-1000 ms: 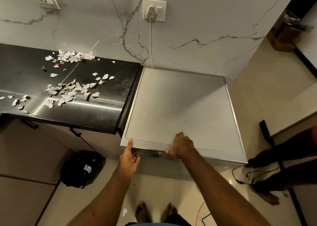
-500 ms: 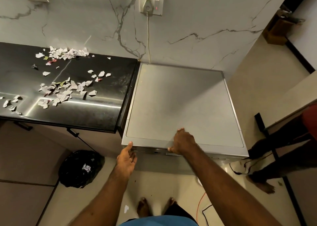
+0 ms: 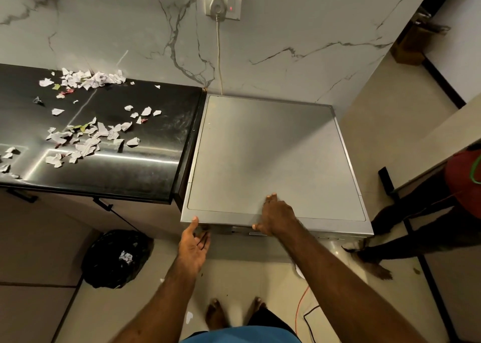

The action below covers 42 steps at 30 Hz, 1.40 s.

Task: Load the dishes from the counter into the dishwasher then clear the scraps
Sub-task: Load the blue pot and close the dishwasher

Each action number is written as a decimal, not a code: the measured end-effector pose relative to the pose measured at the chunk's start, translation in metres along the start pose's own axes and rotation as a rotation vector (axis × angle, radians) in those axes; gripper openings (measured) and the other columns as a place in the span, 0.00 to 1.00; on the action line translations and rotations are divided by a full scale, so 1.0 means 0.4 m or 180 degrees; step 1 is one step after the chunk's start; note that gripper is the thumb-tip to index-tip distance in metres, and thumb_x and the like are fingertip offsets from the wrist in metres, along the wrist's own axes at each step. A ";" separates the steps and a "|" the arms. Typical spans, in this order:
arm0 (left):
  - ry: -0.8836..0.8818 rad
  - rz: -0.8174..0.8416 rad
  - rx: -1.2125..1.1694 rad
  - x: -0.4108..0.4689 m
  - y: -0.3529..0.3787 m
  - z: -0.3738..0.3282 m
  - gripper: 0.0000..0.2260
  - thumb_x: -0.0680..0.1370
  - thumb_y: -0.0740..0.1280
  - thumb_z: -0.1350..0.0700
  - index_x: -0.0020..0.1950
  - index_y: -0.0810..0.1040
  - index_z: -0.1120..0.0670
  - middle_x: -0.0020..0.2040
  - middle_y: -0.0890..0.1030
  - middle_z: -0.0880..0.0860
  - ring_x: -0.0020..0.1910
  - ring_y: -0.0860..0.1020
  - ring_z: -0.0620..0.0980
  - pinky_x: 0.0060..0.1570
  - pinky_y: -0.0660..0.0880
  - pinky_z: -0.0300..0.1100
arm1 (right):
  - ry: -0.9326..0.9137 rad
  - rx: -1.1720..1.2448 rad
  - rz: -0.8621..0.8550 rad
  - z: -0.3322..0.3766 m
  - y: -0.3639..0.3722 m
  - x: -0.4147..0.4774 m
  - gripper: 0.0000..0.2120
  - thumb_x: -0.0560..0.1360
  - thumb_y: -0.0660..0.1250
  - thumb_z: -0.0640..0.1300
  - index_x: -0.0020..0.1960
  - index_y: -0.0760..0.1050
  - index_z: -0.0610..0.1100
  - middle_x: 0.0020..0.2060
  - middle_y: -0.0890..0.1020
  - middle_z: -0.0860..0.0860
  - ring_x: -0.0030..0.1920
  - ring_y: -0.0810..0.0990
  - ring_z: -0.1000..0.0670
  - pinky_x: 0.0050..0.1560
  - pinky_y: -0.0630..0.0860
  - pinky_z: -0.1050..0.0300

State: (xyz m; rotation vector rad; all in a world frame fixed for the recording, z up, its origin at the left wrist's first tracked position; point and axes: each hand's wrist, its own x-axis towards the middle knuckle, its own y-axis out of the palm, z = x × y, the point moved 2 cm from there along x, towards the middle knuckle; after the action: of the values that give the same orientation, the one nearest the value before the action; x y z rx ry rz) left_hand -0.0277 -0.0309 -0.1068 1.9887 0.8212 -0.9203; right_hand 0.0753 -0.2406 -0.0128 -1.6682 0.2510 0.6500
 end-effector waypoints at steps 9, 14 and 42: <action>0.0154 -0.0162 0.0135 0.006 0.017 -0.011 0.06 0.81 0.70 0.55 0.55 0.78 0.55 0.64 0.79 0.64 0.64 0.78 0.60 0.66 0.75 0.53 | 0.0037 -0.0060 0.0030 0.003 0.014 0.018 0.54 0.78 0.66 0.67 0.83 0.42 0.33 0.83 0.47 0.37 0.82 0.56 0.38 0.79 0.60 0.47; -0.0022 -0.0086 0.0361 0.020 0.015 -0.013 0.11 0.82 0.67 0.50 0.62 0.75 0.53 0.66 0.78 0.63 0.66 0.77 0.59 0.68 0.73 0.51 | 0.0116 -0.0019 -0.0014 0.004 0.023 0.023 0.54 0.78 0.68 0.66 0.83 0.44 0.34 0.83 0.48 0.36 0.81 0.60 0.37 0.78 0.62 0.47; 0.0068 -0.0366 -0.0319 0.034 0.053 0.034 0.19 0.80 0.68 0.44 0.67 0.74 0.53 0.68 0.74 0.61 0.64 0.76 0.59 0.54 0.80 0.48 | 0.0198 0.0098 -0.0128 -0.008 0.051 0.032 0.56 0.76 0.68 0.68 0.84 0.44 0.36 0.84 0.48 0.39 0.79 0.63 0.36 0.76 0.65 0.45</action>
State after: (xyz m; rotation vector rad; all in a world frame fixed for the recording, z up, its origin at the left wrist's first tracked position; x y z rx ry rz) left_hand -0.0080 -0.0497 -0.1159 1.8837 0.9834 -0.9062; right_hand 0.0764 -0.2456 -0.0365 -1.6616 0.2702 0.5623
